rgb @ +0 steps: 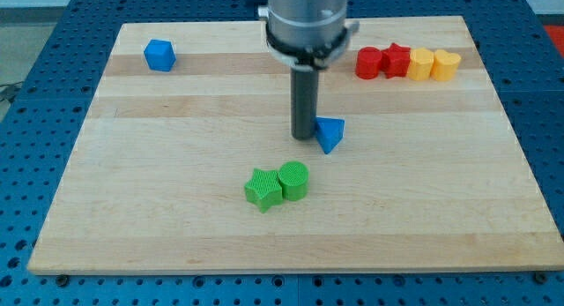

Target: Push the blue triangle towards the green circle

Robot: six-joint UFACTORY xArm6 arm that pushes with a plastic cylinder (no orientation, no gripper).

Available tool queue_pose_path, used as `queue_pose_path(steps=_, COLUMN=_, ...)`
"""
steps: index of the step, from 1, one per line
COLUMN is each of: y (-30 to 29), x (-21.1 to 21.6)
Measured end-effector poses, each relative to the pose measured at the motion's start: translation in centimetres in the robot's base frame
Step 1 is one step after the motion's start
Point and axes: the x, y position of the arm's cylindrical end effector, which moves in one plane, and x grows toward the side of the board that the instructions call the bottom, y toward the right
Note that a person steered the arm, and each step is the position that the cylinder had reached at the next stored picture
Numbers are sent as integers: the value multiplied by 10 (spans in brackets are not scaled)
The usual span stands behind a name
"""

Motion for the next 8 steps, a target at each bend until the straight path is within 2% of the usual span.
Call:
queue_pose_path(steps=1, y=-19, x=-31)
queue_pose_path(steps=2, y=-35, x=-17)
queue_pose_path(steps=4, y=67, x=-13)
queue_pose_path(steps=5, y=67, x=-7)
queue_pose_path(steps=6, y=72, x=38)
queue_pose_path(steps=7, y=72, x=57)
queue_pose_path(steps=8, y=67, x=57)
